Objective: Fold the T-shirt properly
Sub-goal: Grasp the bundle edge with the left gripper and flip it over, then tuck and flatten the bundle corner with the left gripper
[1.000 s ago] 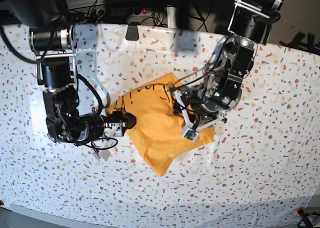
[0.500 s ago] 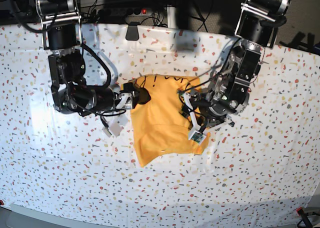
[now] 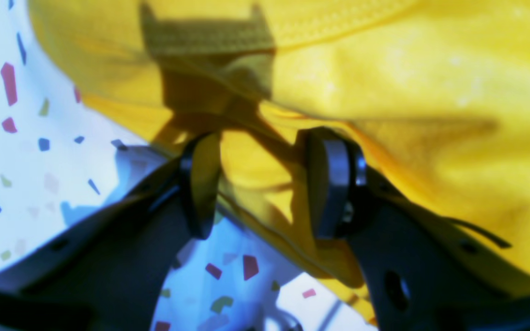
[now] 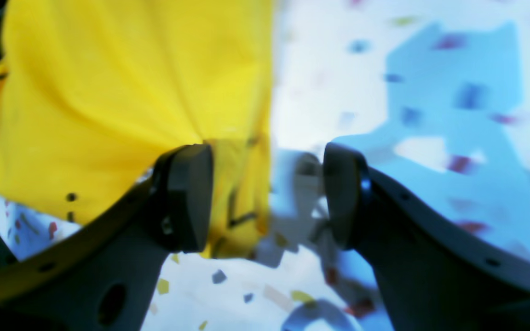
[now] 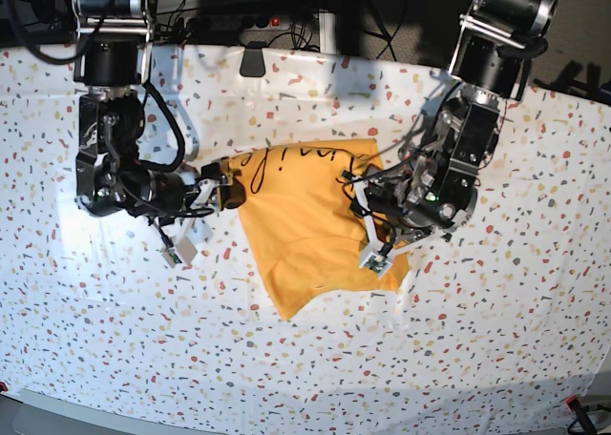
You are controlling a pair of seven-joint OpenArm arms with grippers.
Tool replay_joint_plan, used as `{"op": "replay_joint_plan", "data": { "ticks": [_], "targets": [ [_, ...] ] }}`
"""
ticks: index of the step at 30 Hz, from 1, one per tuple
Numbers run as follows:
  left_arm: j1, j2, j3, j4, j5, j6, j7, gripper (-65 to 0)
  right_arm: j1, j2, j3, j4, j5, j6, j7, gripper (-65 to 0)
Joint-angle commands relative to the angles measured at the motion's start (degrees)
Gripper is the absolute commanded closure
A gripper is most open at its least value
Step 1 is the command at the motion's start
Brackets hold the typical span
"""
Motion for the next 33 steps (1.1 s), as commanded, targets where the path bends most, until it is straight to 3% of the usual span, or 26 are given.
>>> {"op": "replay_joint_plan", "data": {
  "ticks": [1,11,14,18,20,25,29,33],
  "targets": [
    [-0.68,-0.22,-0.17,1.07,0.9,0.15,0.96,-29.6,1.42,0.48,0.63,1.64,1.09,0.47,0.37,-37.2],
    [-0.68,-0.24,-0.17,15.96,-0.66,0.17,0.13,-29.6,1.4,0.5,1.11,15.1,4.35,0.47,1.01,-37.2],
    [-0.66,-0.22,-0.17,20.7,-8.26,-0.35,-0.79,-29.6,1.4,0.52,1.14,21.0,4.33,0.47,0.92,-37.2],
    [-0.42,-0.2,-0.17,21.07,-19.21,-7.74,-6.54,-29.6,1.38,0.5,3.1,28.7,2.49,0.47,0.74,-37.2],
    [-0.31,-0.22,-0.17,21.07,-20.96,-9.42,-10.14,-29.6,1.22,0.52,5.55,31.69,0.15,0.47,0.7,-37.2],
    [-0.33,-0.17,-0.15,20.44,-21.09,-9.42,-17.2,-29.6,-0.74,0.55,16.35,34.84,-1.27,0.47,0.7,-37.2],
    [-0.33,0.9,-0.15,16.2,-21.14,-9.42,-22.88,-29.6,-4.83,0.55,25.2,36.44,2.95,0.47,-0.44,-37.2],
    [-0.35,5.01,-0.15,9.01,-21.24,-9.42,-23.39,-29.6,-9.4,0.55,32.26,38.8,8.81,0.47,-2.82,-37.2]
  ]
}}
